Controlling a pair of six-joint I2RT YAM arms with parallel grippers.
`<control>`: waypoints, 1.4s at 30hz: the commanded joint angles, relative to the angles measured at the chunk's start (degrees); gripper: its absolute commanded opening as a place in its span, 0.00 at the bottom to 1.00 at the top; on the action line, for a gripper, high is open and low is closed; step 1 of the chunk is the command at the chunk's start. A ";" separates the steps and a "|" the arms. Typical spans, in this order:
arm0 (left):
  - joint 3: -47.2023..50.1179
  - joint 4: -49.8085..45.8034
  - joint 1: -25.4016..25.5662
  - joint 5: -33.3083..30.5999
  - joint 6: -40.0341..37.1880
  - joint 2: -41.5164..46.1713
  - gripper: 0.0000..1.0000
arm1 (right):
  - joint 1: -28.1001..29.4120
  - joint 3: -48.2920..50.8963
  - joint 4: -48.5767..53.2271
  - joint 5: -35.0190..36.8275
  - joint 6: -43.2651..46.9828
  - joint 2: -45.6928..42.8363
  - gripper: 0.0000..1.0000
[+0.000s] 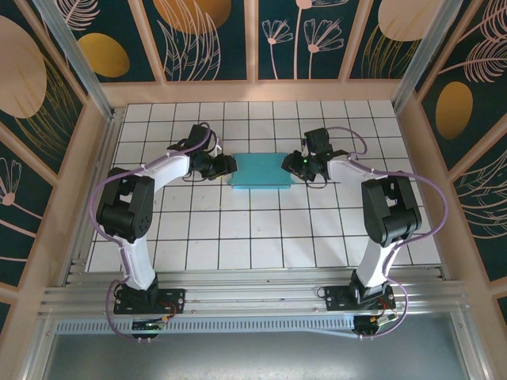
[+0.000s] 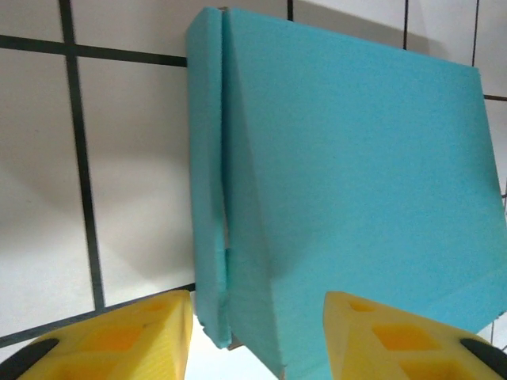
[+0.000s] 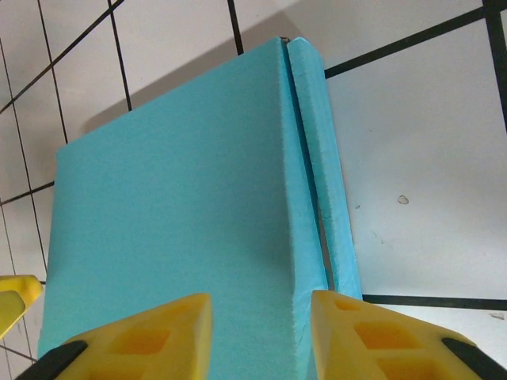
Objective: Fold the paper box
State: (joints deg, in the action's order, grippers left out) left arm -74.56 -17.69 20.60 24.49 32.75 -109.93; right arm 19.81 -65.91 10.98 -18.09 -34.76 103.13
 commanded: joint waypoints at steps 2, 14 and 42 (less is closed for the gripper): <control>-0.73 1.87 0.75 2.75 1.61 -1.42 0.44 | -0.25 -0.18 -0.20 -0.96 0.05 0.93 0.32; -1.53 2.61 1.56 3.98 2.49 -3.71 0.37 | -0.21 0.55 -0.74 -1.51 -0.08 1.47 0.29; -4.73 -3.76 1.72 -2.11 -1.36 -3.23 0.36 | -0.10 1.71 2.18 7.63 4.35 3.68 0.22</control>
State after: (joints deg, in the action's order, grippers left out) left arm -77.32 -18.68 22.28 23.38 32.77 -113.43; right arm 19.77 -64.60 10.96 -13.37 -31.81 105.30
